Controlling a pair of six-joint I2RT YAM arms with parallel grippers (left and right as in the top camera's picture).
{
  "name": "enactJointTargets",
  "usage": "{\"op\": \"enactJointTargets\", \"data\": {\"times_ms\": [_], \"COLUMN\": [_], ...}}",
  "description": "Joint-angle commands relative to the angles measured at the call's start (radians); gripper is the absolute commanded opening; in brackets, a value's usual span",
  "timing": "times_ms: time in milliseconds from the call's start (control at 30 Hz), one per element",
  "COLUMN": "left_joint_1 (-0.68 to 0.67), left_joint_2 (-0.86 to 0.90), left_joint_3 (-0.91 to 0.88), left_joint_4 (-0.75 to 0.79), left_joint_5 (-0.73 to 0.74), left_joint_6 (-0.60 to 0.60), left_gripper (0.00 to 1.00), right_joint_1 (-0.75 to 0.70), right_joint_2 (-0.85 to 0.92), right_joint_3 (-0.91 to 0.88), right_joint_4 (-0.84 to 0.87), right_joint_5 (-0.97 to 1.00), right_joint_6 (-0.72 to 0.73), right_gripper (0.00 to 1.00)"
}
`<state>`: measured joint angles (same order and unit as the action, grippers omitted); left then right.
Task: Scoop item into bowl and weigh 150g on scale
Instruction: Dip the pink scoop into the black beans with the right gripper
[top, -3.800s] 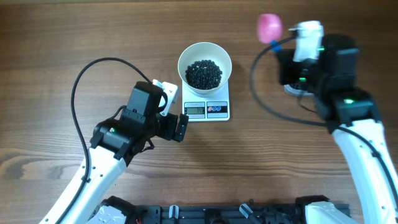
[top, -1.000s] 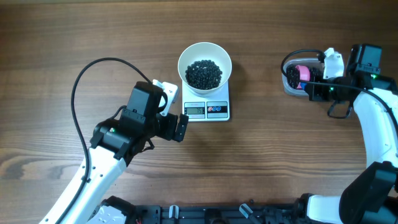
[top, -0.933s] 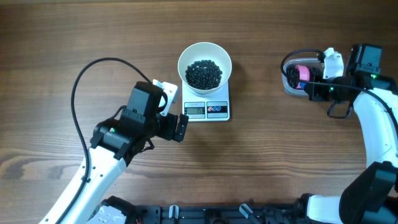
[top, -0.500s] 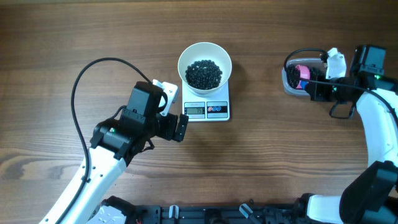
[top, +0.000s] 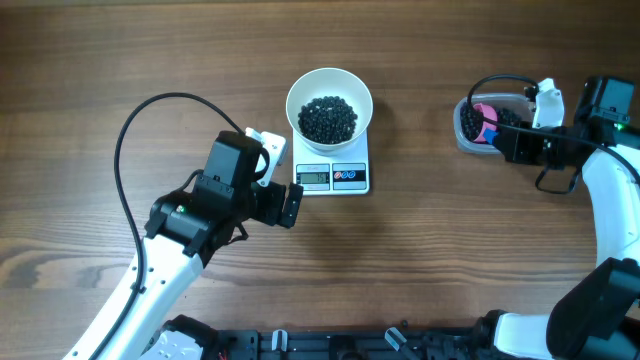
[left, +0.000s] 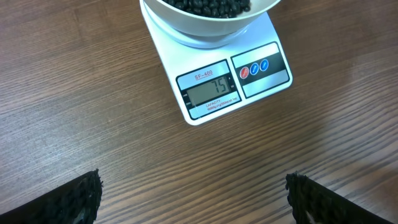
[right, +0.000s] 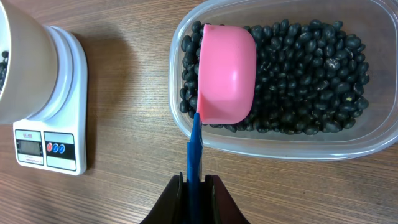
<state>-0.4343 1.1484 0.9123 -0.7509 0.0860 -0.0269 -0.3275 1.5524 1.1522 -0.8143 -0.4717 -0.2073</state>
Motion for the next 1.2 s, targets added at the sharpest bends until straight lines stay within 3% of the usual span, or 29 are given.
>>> {"op": "enactJointTargets", "data": {"times_ms": [0, 567, 1167], "left_joint_1": [0.005, 0.005, 0.005], "left_joint_2": [0.004, 0.004, 0.004], "left_joint_3": [-0.01, -0.01, -0.01], "left_joint_4": [0.003, 0.003, 0.003], "left_joint_5": [-0.009, -0.009, -0.009], "left_joint_6": [0.012, 0.013, 0.012], "left_gripper": [1.0, 1.0, 1.0], "right_joint_1": [-0.001, -0.113, -0.129], "right_joint_2": [0.015, 0.015, 0.015], "right_joint_3": [-0.013, -0.048, -0.048], "right_joint_4": [0.006, 0.024, 0.028], "right_joint_5": [-0.063, -0.211, -0.263], "right_joint_6": [-0.005, -0.002, 0.001], "right_gripper": [0.04, 0.04, 0.04]}}
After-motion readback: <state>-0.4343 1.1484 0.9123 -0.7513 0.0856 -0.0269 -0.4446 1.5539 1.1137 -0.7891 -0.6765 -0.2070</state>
